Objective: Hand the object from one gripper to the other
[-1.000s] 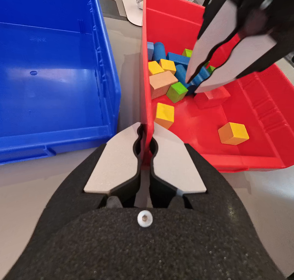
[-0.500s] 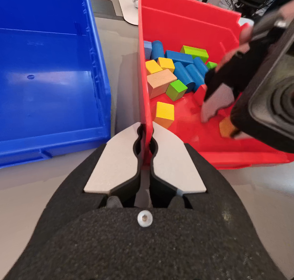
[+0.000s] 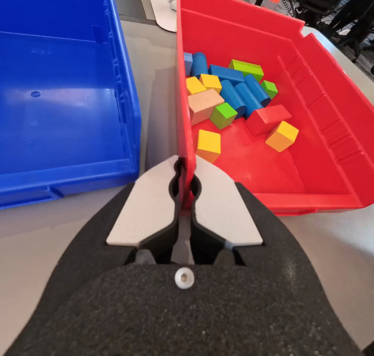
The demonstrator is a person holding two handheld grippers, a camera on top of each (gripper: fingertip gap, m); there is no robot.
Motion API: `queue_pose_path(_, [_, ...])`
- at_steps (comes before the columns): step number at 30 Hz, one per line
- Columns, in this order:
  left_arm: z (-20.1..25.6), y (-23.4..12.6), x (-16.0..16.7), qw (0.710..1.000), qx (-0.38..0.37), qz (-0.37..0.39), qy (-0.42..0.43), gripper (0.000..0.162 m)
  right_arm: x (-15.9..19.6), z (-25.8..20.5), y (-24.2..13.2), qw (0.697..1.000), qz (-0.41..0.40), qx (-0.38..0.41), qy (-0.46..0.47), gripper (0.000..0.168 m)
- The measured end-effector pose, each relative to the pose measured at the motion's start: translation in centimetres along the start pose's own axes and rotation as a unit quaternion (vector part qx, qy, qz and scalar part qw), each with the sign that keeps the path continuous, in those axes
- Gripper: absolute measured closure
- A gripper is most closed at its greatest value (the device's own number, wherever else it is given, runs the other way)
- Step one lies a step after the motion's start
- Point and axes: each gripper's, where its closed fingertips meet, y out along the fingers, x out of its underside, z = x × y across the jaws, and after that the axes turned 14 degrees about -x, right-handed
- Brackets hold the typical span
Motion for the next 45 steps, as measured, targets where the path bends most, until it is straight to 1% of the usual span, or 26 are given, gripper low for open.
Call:
queue_pose_path(1, [0.1,0.0,0.0,1.0,0.0,0.001,0.0,0.155,2.1,-1.6,-0.8,0.998,0.013,0.013,0.058,0.086])
queue_pose_path(3, [0.4,-0.1,0.1,1.0,0.002,0.003,-0.002,0.155,6.4,-4.9,-1.4,0.982,0.034,0.039,0.18,0.084])
queue_pose_path(4, [0.7,-0.1,0.1,1.0,0.005,0.003,-0.008,0.153,7.8,-5.7,-1.3,0.971,0.055,0.064,0.225,0.077])
queue_pose_path(5, [0.8,-0.1,0.2,1.0,0.006,0.002,-0.014,0.153,7.8,-5.8,-1.4,0.955,0.109,0.086,0.261,0.087])
queue_pose_path(6, [1.2,0.0,0.3,1.0,0.013,-0.001,-0.015,0.152,7.6,-6.1,-1.2,0.949,0.13,0.089,0.275,0.099])
queue_pose_path(7, [1.6,0.1,0.3,1.0,0.021,-0.003,-0.009,0.151,7.8,-6.0,-0.9,0.947,0.116,0.104,0.28,0.101])
queue_pose_path(9, [2.4,0.4,0.3,1.0,0.019,-0.003,0.012,0.151,8.6,-4.8,-0.3,0.947,0.056,0.158,0.274,0.106])
queue_pose_path(10, [2.6,0.5,0.2,1.0,0.012,-0.001,0.021,0.152,8.7,-4.6,-0.5,0.946,0.032,0.172,0.271,0.112])
queue_pose_path(12, [3.2,0.4,0.3,1.0,0.008,0.0,0.029,0.152,8.4,-4.8,-0.8,0.947,0.034,0.194,0.253,0.115])
queue_pose_path(13, [3.5,0.4,0.4,1.0,0.007,0.002,0.026,0.152,8.8,-4.9,-0.4,0.946,0.029,0.204,0.249,0.12])
queue_pose_path(14, [3.8,0.4,0.4,1.0,0.005,0.004,0.025,0.152,9.6,-4.9,0.3,0.944,0.012,0.206,0.257,0.12])
queue_pose_path(15, [4.0,0.4,0.3,1.0,0.001,0.007,0.025,0.153,10.2,-4.1,0.4,0.934,0.006,0.23,0.273,0.129])
queue_pose_path(16, [4.2,0.5,0.3,1.0,-0.004,0.011,0.027,0.153,10.3,-3.7,0.2,0.927,0.017,0.243,0.284,0.134])
queue_pose_path(17, [4.3,0.5,0.2,1.0,-0.006,0.015,0.025,0.154,10.5,-3.3,-0.6,0.913,0.031,0.263,0.31,0.155])
queue_pose_path(19, [4.8,0.1,0.0,0.999,-0.005,0.032,0.037,0.153,10.5,-3.0,-1.3,0.908,0.042,0.279,0.309,0.16])
queue_pose_path(20, [5.0,-0.4,-0.2,0.998,-0.014,0.047,0.05,0.154,10.3,-2.9,-1.4,0.904,0.045,0.299,0.301,0.162])
queue_pose_path(22, [5.2,-1.9,-1.4,0.993,-0.027,0.096,0.068,0.155,9.5,-3.2,-2.4,0.901,0.08,0.326,0.275,0.162])
queue_pose_path(25, [5.5,-4.3,-3.5,0.981,-0.04,0.172,0.085,0.155,7.3,-3.7,-4.5,0.894,0.145,0.357,0.228,0.162])
queue_pose_path(28, [5.6,-4.6,-3.9,0.977,-0.049,0.188,0.089,0.156,5.6,-3.6,-5.9,0.894,0.161,0.375,0.187,0.162])
queue_pose_path(29, [5.7,-4.8,-3.9,0.977,-0.046,0.191,0.088,0.157,5.5,-3.7,-6.2,0.893,0.157,0.379,0.185,0.163])
queue_pose_path(33, [6.6,-5.9,-4.5,0.968,-0.043,0.227,0.103,0.156,5.5,-4.2,-7.1,0.886,0.187,0.384,0.181,0.162])
queue_pose_path(35, [6.7,-5.9,-4.9,0.964,-0.049,0.238,0.108,0.156,5.5,-3.8,-7.3,0.883,0.199,0.386,0.178,0.162])
queue_pose_path(40, [5.9,-4.3,-3.7,0.978,-0.045,0.186,0.08,0.156,6.3,-3.6,-5.9,0.89,0.174,0.372,0.198,0.162])
queue_pose_path(45, [4.6,-2.3,-2.4,0.989,-0.053,0.12,0.063,0.156,7.2,-2.7,-3.4,0.902,0.118,0.342,0.234,0.162])
